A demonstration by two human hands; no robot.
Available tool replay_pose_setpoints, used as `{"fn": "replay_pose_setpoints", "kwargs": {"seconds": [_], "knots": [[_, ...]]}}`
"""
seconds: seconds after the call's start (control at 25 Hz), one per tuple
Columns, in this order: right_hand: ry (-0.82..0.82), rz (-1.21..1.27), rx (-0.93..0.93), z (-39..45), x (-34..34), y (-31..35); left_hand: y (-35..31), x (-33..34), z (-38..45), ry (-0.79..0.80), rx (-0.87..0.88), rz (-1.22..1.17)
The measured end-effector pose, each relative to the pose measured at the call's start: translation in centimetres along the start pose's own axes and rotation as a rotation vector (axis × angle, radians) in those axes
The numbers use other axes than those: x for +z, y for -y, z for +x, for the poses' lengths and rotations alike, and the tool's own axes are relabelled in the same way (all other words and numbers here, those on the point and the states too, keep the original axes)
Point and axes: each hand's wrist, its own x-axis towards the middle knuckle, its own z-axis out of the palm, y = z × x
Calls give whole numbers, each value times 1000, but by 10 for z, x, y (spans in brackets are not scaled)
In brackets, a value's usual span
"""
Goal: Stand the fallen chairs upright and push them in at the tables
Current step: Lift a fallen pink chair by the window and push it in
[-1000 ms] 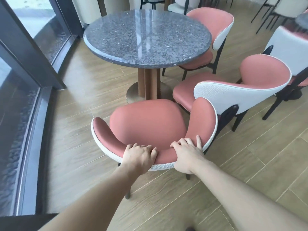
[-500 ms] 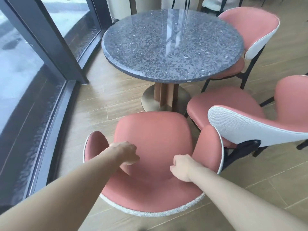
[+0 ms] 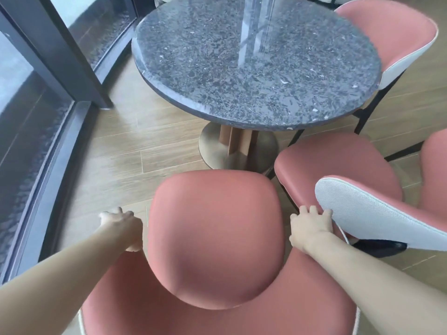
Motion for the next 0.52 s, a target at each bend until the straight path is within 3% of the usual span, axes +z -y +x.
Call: {"fn": "replay_pose_setpoints", "kwargs": {"seconds": [0.24,0.4,0.52], "knots": [[152,-131,111,37,6,1,0,8,42,160,12,29],[192,-124,153,52,-1,-2,-9,4,56,183,34,139],[214,-91,126,56,-14,-6,-4,5,78,161,45,71]]}}
